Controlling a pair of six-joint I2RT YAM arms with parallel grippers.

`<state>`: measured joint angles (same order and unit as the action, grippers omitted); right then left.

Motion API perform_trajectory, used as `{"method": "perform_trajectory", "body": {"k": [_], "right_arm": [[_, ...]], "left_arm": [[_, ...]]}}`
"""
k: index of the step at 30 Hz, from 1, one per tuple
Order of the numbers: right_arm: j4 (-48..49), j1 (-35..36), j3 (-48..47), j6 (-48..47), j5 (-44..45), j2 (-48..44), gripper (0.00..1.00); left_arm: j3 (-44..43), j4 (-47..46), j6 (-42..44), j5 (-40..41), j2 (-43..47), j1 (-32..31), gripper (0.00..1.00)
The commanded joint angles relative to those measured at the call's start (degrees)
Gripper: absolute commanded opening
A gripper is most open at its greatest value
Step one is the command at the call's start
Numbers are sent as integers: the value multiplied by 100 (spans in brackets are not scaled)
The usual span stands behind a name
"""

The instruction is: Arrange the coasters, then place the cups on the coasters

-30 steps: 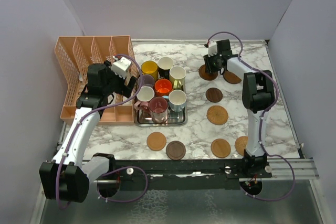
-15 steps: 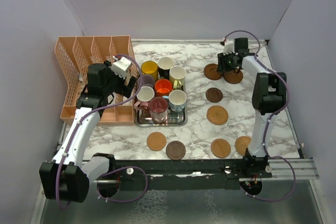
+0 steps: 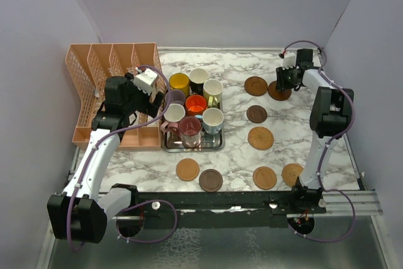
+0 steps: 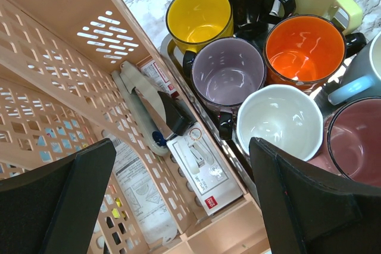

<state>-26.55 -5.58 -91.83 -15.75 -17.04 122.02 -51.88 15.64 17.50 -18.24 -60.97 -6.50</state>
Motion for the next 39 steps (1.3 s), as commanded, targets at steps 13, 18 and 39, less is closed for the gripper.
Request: {"method": "perform_trajectory", "body": {"k": [13, 18, 39], "right_arm": [[-110, 49, -922, -20, 522, 888, 33], [-199, 49, -1181, 10, 437, 1052, 33], [-212, 93, -1167, 238, -142, 463, 34]], "left_arm": [[11, 31, 29, -124, 52, -22, 99], [28, 28, 41, -127, 58, -19, 99], [3, 36, 17, -139, 57, -17, 99]]}}
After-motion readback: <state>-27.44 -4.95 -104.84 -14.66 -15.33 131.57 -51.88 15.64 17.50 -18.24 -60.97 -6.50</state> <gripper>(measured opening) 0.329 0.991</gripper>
